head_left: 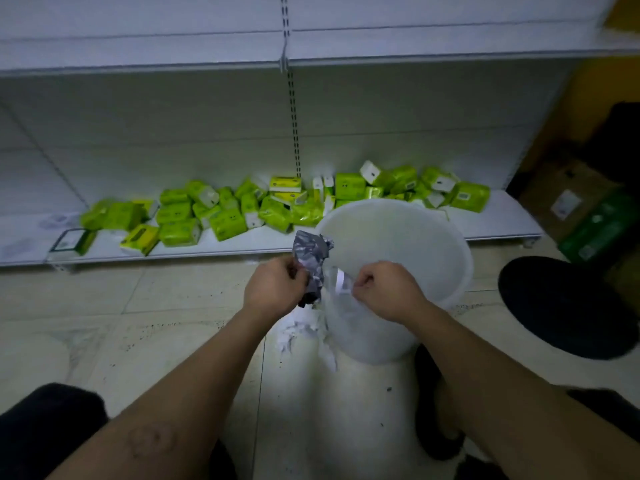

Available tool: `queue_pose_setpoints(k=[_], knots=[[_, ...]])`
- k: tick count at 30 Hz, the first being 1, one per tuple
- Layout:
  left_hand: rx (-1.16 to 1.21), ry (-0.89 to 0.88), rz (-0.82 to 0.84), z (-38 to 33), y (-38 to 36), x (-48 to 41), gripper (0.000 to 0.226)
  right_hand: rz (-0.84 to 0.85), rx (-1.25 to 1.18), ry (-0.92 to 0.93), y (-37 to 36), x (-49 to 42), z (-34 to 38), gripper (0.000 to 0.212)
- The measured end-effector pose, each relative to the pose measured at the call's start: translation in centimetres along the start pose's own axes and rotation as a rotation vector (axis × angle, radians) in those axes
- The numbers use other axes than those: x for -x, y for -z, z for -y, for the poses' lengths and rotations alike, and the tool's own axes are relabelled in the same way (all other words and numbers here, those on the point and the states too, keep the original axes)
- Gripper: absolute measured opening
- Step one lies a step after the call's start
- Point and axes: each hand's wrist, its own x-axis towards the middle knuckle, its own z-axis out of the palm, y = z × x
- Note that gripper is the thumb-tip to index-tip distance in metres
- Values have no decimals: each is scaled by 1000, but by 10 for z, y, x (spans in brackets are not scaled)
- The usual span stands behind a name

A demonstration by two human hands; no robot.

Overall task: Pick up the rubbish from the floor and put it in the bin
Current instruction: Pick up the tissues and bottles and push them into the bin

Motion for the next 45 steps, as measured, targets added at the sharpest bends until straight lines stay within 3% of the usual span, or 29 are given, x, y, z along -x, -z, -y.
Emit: queue_pose_setpoints(k=[4, 8, 11, 13, 17, 26, 30, 34, 39, 45], knots=[[-8, -78, -9, -44, -12, -9, 23, -131, -107, -147, 40, -5, -37, 12], [-38, -135, 142, -66, -39, -20, 46, -206, -206, -291, 48, -9, -73, 9], [-78, -168, 254, -71, -54, -22, 59, -131, -224, -343, 49, -15, -75, 72], [-121, -173, 268, -69, -58, -21, 64, -24, -161, -322, 47, -11, -72, 85], [-159, -117, 294, -57, -53, -12, 67, 99, -132, -267, 32, 7, -58, 58], [-177, 44, 297, 13, -10, 45, 62, 349, 49, -103, -27, 40, -11, 61], [-175, 171, 340, 49, 3, 75, 64, 489, 92, -37, -45, 40, 5, 50], [-155, 237, 345, 74, 11, 88, 61, 545, 164, 19, -60, 37, 20, 58], [-135, 303, 377, 104, -8, 87, 62, 570, 197, 61, -97, 29, 24, 67], [-144, 364, 513, 132, -52, 68, 63, 780, 299, -1, -142, 19, -7, 62]])
